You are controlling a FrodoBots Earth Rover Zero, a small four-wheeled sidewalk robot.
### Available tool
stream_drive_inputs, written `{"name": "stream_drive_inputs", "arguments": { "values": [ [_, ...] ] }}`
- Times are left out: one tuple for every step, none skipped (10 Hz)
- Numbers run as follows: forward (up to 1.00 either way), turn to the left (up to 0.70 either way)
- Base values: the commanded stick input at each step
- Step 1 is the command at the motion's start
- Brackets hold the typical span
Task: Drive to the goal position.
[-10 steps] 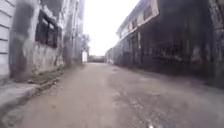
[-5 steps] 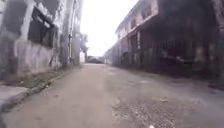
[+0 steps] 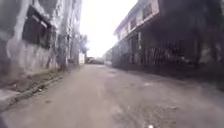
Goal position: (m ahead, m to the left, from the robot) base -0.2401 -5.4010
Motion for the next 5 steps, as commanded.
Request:
{"name": "stream_drive_inputs", "arguments": {
  "values": [
    [0.5, 0.0],
    [0.5, 0.0],
    [0.5, 0.0],
    [0.5, 0.0],
    [0.5, 0.0]
  ]
}}
